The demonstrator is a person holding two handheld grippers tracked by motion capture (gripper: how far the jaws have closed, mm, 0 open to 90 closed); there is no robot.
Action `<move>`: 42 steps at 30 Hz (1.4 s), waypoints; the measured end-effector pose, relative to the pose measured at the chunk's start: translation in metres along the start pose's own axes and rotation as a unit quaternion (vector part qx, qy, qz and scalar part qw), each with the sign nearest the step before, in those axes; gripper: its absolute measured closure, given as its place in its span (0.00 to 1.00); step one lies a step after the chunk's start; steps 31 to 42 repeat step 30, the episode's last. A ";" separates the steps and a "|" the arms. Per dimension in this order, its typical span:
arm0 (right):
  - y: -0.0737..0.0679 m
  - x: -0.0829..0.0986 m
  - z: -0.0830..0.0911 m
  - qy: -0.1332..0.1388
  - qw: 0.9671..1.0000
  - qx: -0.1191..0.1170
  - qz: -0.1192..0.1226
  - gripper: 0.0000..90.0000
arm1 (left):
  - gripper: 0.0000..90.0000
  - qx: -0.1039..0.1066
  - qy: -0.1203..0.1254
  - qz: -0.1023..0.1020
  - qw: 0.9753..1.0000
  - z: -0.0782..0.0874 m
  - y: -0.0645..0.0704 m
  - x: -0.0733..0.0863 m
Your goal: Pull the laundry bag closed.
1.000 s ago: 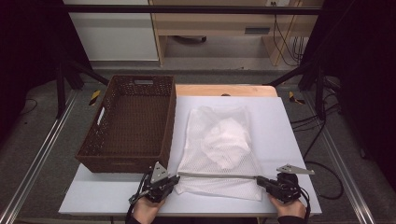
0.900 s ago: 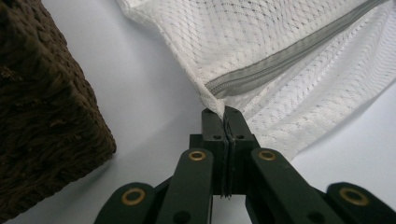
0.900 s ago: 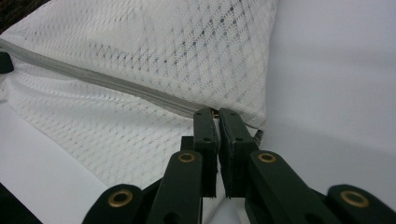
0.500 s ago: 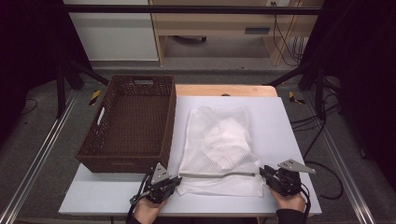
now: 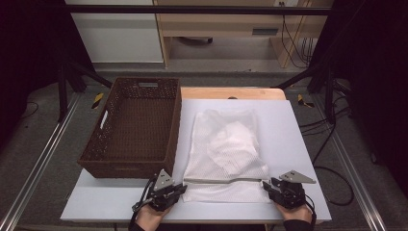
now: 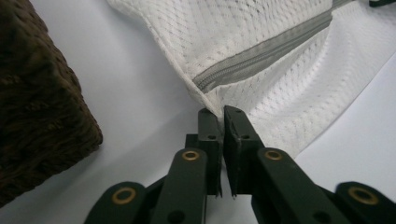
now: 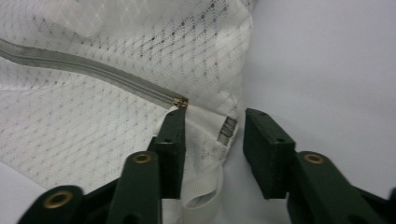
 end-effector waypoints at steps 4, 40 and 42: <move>0.005 -0.003 0.000 -0.010 1.000 -0.018 -0.006 0.94 | 0.97 -0.003 0.006 -0.015 1.000 -0.002 0.005 -0.002; 0.038 -0.022 0.014 0.082 0.995 0.057 -0.025 0.21 | 0.39 0.064 0.040 -0.029 0.997 0.032 -0.014 -0.011; 0.038 -0.022 0.014 0.082 0.995 0.057 -0.025 0.21 | 0.39 0.064 0.040 -0.029 0.997 0.032 -0.014 -0.011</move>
Point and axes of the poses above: each handheld gripper's, and its own axes: z roughly backward along the jaws, x roughly out of its underside, y roughly to its right, the point moved 1 cm from there along -z, roughly forward along the jaws, and after that the axes turned 12 degrees about z, right-handed, at the moved point
